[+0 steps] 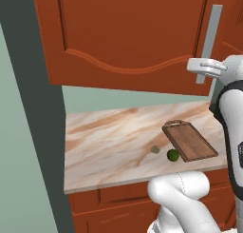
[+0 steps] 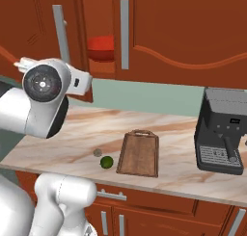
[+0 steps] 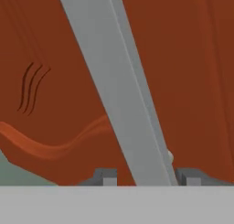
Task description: Open the cabinet. Place the bowl and condiment on the counter. Then place the lime and garlic on the cutting board.
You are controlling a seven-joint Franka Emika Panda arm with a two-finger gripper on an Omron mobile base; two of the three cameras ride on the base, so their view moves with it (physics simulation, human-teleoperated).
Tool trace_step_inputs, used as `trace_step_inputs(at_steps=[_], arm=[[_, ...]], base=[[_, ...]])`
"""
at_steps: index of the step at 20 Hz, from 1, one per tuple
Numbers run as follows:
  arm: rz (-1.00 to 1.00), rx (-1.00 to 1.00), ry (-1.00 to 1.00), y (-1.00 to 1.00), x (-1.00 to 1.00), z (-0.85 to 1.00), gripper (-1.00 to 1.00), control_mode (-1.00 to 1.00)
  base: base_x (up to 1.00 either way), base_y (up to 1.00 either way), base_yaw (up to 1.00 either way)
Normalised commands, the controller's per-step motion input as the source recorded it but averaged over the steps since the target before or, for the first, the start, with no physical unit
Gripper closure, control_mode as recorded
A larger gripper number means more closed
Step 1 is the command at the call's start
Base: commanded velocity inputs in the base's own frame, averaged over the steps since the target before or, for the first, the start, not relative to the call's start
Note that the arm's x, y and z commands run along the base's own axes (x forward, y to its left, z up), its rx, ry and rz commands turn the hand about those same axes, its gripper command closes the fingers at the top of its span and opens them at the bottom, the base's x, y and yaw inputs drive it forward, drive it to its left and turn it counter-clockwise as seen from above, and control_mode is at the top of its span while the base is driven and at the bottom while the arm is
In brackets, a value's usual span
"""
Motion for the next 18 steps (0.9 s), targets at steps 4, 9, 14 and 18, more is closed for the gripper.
trace_step_inputs(at_steps=[4,9,14,18], arm=[[0.00,0.00,0.03,0.64,-0.71,0.00,1.00,-1.00],[0.00,0.00,0.06,0.55,-0.55,0.00,1.00,-1.00],[0.00,0.00,0.07,0.38,-0.44,0.00,1.00,-1.00],[0.00,0.00,0.03,0.10,-0.39,-0.03,1.00,-1.00]], base=[[0.00,0.00,0.00],[0.00,0.00,0.00],[0.00,0.00,0.00],[0.00,0.00,0.00]])
